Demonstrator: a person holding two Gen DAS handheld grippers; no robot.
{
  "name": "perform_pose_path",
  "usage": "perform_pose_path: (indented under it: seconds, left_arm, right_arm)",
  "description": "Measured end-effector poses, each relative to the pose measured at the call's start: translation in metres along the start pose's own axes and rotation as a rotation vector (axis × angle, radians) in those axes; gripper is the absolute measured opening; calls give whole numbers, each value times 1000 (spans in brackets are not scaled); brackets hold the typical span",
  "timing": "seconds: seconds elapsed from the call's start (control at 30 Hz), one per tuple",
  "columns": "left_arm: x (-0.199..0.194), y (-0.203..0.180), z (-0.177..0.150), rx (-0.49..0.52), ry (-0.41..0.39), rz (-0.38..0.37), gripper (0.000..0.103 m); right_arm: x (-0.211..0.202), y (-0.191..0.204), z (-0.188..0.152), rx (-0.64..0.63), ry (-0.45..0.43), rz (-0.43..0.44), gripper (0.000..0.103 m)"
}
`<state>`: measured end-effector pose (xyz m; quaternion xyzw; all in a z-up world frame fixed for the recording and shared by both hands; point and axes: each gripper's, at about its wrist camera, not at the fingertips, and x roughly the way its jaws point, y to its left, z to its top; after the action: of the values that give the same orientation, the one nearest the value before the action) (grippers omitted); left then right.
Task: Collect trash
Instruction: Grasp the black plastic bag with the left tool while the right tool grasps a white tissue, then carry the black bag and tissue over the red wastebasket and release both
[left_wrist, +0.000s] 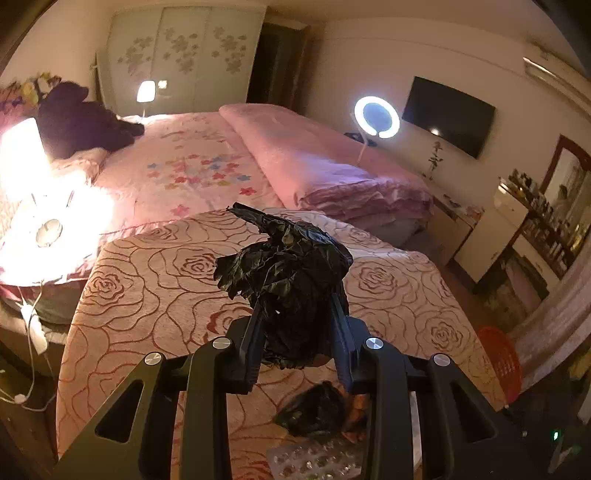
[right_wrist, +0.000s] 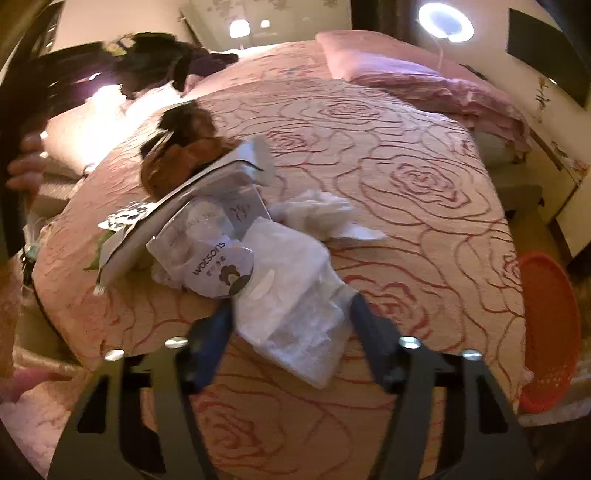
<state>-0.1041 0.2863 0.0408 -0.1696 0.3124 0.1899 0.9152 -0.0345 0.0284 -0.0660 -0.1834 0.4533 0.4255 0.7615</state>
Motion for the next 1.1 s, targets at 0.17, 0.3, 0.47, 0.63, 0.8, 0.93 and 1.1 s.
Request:
perform_pose_path:
  seconds: [0.17,0.3,0.47,0.63,0.8,0.93,1.1]
  left_arm:
    - [-9,-18,-4,28,-6,-40,30]
    - [-13,-32,-5,55,-11,-68,30]
    - [-14,-46,-9,79,-6,-89,30]
    - [-11,-55,-14,90,8,-103,30]
    - [-12,-71,-19,116,18,-128,30]
    - [-11,-91,-22,142,29,-160,30]
    - [-8,-116,-29,172,49,-202,30]
  right_arm:
    - [-3,-23,-2,68,-15,-49,39]
    - [-10,-42,-7,128,-33,-69,36]
    - [-22,-54,-10,158,-53,-60,36]
    - [-28,-64,-15,177,-62,-81,37]
    - [-31,-74,-21,210,-65,-97,28]
    - [-34,-82,-22,240,-79,-108,23]
    - [-45,-88,-18,249,-115,-120,23]
